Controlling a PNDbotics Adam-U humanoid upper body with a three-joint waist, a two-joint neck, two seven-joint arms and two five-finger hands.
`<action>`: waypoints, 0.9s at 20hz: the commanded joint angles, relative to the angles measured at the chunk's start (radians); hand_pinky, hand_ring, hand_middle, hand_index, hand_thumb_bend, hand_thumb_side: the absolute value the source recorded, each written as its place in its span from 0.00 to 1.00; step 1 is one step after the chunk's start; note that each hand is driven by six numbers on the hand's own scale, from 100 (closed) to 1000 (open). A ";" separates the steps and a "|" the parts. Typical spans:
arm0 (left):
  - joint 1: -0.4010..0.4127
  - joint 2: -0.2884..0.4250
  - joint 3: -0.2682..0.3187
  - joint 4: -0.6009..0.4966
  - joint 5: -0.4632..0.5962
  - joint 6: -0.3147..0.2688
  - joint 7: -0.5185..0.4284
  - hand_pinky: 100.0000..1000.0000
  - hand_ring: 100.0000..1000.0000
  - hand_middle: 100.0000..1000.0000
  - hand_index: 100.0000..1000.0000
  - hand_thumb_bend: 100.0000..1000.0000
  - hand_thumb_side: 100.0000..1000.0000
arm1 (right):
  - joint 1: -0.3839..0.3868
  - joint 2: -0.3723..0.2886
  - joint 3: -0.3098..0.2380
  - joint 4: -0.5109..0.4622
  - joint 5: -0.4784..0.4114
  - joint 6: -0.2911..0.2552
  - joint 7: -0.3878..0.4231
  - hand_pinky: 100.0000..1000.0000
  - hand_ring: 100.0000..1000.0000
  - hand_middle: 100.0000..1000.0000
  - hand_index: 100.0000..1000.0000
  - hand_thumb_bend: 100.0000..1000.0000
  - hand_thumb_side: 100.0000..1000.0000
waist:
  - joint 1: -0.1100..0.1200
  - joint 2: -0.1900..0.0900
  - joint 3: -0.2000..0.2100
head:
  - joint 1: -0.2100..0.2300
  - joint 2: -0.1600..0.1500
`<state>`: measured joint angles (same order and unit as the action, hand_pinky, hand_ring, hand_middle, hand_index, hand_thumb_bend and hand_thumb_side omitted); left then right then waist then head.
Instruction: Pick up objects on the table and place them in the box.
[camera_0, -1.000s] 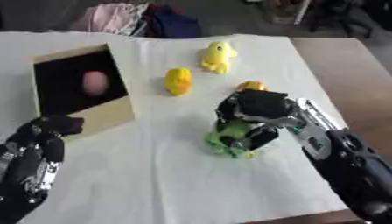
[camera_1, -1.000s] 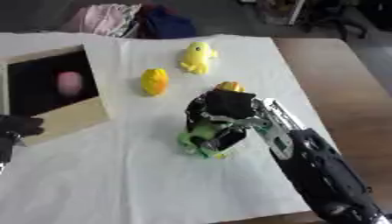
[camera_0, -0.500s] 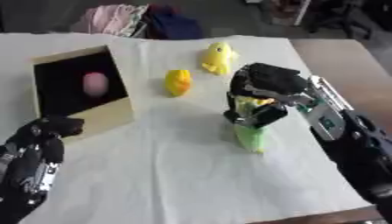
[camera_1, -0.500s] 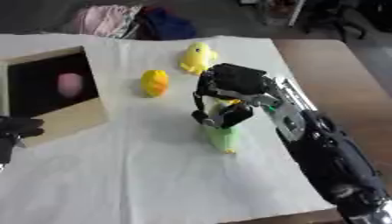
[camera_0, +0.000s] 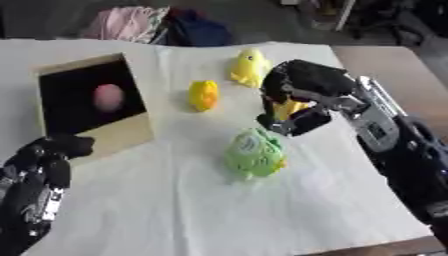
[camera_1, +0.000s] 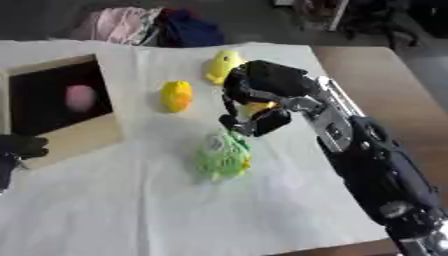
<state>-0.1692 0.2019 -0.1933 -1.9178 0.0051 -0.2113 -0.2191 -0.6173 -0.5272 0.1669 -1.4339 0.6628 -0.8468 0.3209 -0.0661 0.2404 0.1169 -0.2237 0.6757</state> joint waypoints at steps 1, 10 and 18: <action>-0.010 0.004 0.002 -0.016 0.002 0.000 0.000 0.77 0.77 0.62 0.69 0.00 0.50 | 0.000 -0.038 -0.003 -0.006 -0.023 -0.060 0.130 0.43 0.53 0.54 0.76 0.00 0.18 | 0.006 -0.015 -0.004 | -0.004 -0.011; -0.007 0.007 0.003 -0.019 -0.002 -0.002 0.000 0.77 0.77 0.62 0.69 0.00 0.49 | 0.030 -0.023 0.043 0.005 -0.033 -0.060 0.473 0.75 0.85 0.95 1.00 0.00 0.70 | 0.010 -0.013 -0.009 | -0.009 -0.008; -0.005 0.010 0.003 -0.020 -0.004 -0.002 0.000 0.77 0.77 0.62 0.69 0.00 0.49 | 0.065 -0.057 0.057 -0.038 -0.142 -0.060 0.585 0.75 0.86 0.98 1.00 0.00 0.80 | 0.008 -0.014 -0.010 | -0.011 -0.004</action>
<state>-0.1686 0.2019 -0.1932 -1.9177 0.0039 -0.2113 -0.2191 -0.5423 -0.5443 0.2280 -1.4433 0.5465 -0.5880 0.5797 -0.0661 0.2404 0.1088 -0.2319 0.6759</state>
